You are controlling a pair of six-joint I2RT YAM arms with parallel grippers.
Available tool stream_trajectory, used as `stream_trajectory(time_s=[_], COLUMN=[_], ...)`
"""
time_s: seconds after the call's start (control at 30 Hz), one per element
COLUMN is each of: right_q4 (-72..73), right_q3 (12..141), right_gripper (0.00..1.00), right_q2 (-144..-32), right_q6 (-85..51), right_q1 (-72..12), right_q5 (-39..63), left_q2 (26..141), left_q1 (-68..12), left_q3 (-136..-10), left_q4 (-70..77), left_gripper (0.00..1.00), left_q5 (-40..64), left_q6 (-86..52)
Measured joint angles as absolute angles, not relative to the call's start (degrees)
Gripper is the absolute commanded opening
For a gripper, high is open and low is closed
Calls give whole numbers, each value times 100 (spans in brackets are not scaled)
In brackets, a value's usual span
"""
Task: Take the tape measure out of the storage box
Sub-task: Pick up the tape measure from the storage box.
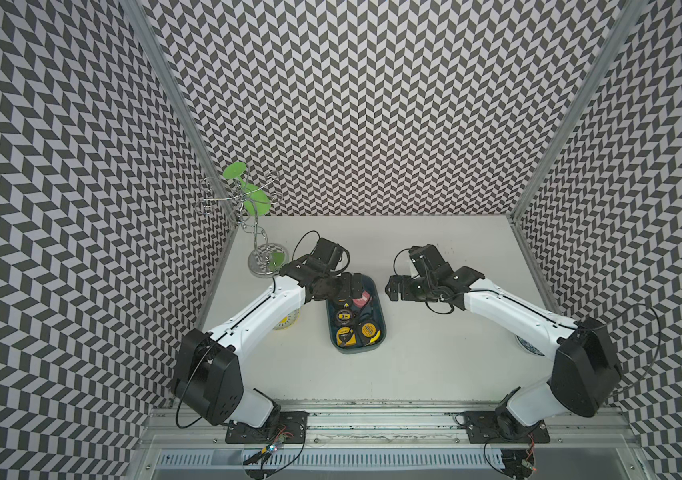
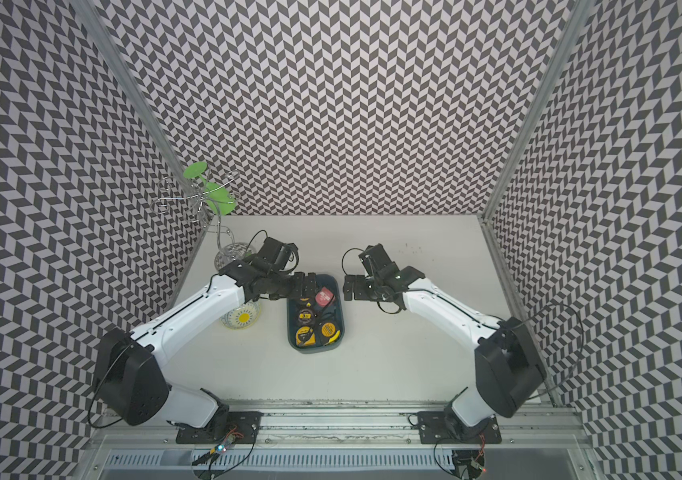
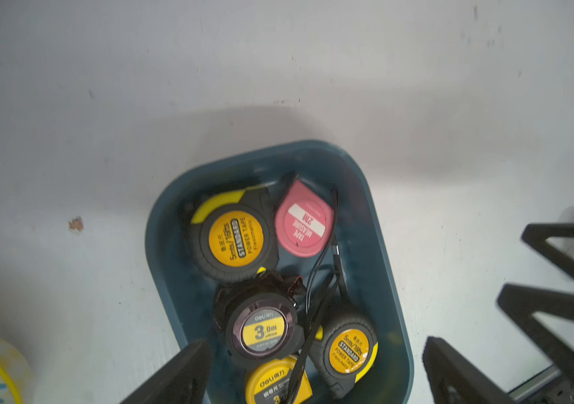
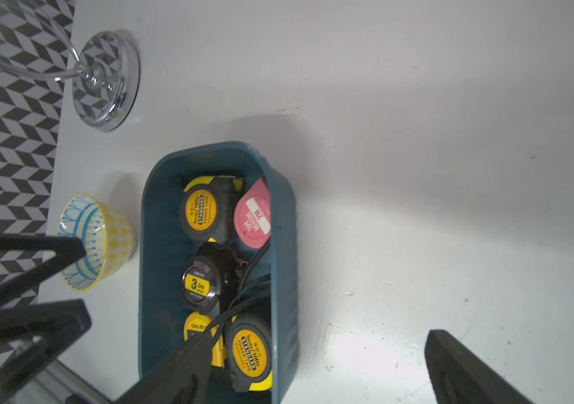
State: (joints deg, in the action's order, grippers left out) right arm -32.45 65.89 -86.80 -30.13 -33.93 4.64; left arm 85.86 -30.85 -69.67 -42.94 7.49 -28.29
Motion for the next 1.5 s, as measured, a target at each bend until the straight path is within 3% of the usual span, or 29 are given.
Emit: stream_trajectory(time_s=[0.23, 0.47, 1.0, 1.5], right_q4=[-3240, -3192, -3037, -2954], right_q3=[5968, 5686, 5328, 5269], right_gripper=[99, 100, 100, 100], right_q2=[-8281, -8195, -7968, -7907], right_q6=[-2788, -2733, -2711, -2731], right_q1=[-2639, -2427, -2228, -2139], right_q5=[882, 1286, 1551, 1616], left_q2=[9489, 10304, 10586, 10597], left_q1=[-3516, -3852, -3822, -3710], left_q3=[-7627, -7957, -8031, -7760], left_q4=[-5065, -5524, -5922, -5708], left_gripper=[99, 99, 100, 91], left_q5=[388, -5, -368, -377], left_q6=[-3074, -3120, -3096, -3120])
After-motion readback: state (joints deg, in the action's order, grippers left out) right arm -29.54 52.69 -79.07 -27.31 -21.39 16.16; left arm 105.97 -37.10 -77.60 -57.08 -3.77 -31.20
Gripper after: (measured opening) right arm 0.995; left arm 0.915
